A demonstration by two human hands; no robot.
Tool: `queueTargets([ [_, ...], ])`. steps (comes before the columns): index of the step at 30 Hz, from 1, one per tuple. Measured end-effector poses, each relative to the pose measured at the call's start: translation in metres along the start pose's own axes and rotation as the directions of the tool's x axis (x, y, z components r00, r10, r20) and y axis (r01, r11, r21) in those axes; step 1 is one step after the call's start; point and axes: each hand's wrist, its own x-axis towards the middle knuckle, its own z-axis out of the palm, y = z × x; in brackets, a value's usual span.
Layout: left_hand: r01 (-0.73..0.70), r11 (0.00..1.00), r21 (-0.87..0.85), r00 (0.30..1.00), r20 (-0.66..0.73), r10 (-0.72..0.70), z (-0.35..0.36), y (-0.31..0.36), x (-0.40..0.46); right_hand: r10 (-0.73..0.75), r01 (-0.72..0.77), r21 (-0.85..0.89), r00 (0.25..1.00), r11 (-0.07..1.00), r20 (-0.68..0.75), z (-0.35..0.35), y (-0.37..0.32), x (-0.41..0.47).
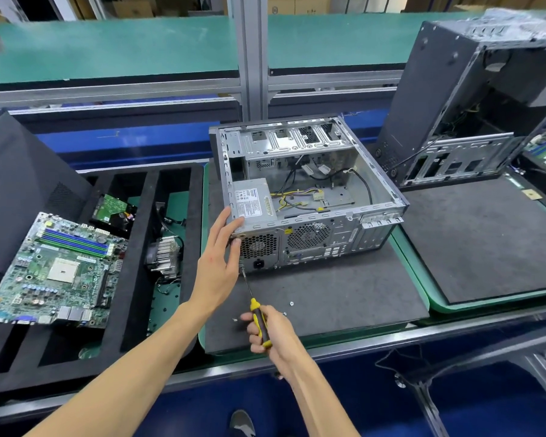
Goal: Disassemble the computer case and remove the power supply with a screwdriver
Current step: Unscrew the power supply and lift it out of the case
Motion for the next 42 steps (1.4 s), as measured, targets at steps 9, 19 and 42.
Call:
queueTargets([
  [9,-0.01,1.0,-0.014,1.0,-0.01,0.01,0.002,-0.001,0.0,-0.277,0.233,-0.308,0.955,0.922,-0.104,0.002,0.017,0.0],
  [19,-0.01,1.0,-0.024,1.0,-0.015,0.009,0.003,-0.003,0.0,-0.163,0.16,-0.053,0.984,0.986,-0.073,0.011,0.025,-0.007],
  [42,0.024,0.998,-0.063,1.0,0.019,-0.022,0.0,-0.005,0.0,-0.073,0.067,-0.054,0.992,0.996,-0.101,0.007,0.012,-0.003],
])
